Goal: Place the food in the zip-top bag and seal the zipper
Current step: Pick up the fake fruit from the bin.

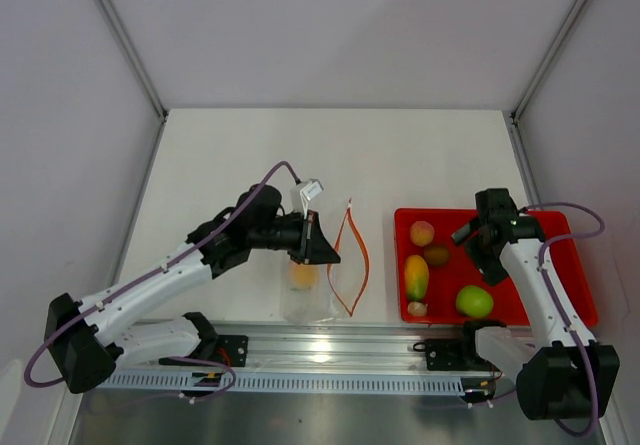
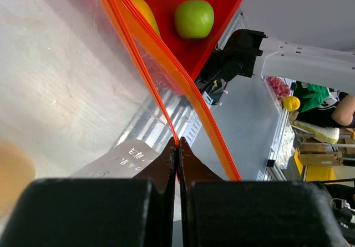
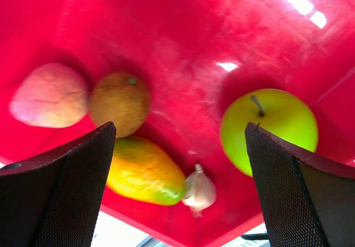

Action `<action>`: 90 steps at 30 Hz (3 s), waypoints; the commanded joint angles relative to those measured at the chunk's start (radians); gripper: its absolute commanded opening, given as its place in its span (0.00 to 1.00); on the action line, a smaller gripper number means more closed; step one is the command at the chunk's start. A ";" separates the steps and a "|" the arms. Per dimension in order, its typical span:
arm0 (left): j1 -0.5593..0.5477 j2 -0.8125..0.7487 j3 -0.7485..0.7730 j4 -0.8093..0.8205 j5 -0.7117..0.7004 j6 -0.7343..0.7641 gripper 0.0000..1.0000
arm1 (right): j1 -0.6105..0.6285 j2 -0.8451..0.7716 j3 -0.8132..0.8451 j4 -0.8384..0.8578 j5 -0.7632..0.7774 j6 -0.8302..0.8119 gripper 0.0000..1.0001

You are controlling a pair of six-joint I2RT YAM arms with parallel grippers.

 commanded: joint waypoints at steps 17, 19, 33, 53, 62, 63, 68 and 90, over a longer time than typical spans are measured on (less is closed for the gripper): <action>0.066 0.012 -0.069 0.142 0.193 0.031 0.00 | -0.025 0.096 -0.122 0.052 0.014 0.017 0.93; 0.074 0.003 -0.080 0.142 0.202 0.031 0.01 | -0.027 0.094 -0.134 0.057 0.005 0.019 0.91; 0.103 0.007 -0.101 0.173 0.223 0.014 0.01 | 0.085 0.106 -0.148 0.083 -0.039 0.020 0.82; 0.114 -0.006 -0.126 0.167 0.213 0.002 0.01 | 0.119 0.053 -0.123 0.106 -0.075 -0.012 0.56; 0.115 -0.022 -0.137 0.167 0.204 -0.003 0.01 | 0.128 -0.012 -0.070 0.017 -0.038 -0.096 0.97; 0.115 -0.025 -0.141 0.165 0.202 -0.003 0.01 | 0.130 -0.012 -0.067 0.003 -0.038 -0.102 0.98; 0.120 -0.034 -0.140 0.159 0.196 0.000 0.01 | 0.137 -0.007 -0.056 -0.109 -0.026 -0.130 0.99; 0.149 -0.055 -0.155 0.159 0.208 0.006 0.01 | 0.183 0.148 -0.053 -0.129 -0.018 -0.072 0.99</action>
